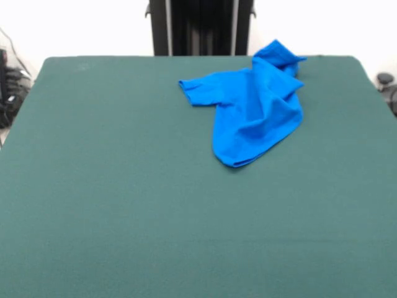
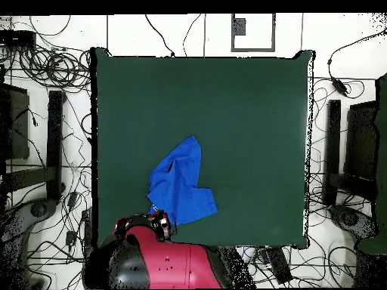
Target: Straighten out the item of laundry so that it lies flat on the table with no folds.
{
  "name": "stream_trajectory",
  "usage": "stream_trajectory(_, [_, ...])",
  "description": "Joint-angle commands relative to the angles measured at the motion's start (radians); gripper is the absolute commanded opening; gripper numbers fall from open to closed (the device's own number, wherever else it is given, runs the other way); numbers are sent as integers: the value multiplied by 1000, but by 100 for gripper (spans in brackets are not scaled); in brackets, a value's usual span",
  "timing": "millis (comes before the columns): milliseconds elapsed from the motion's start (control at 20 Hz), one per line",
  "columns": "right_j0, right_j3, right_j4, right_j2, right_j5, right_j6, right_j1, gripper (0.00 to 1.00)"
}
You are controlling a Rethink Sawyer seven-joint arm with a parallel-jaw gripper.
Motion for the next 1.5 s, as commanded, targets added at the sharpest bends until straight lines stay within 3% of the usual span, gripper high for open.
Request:
stream_trajectory(50, [-5,62,16,30,-155,207,131,100])
stream_trajectory(700, [-19,77,-3,46,-508,232,379,100])
stream_trajectory(1250, [-9,41,2,42,-705,248,561,100])
stream_trajectory(1500, [-19,35,-2,50,-740,241,591,100])
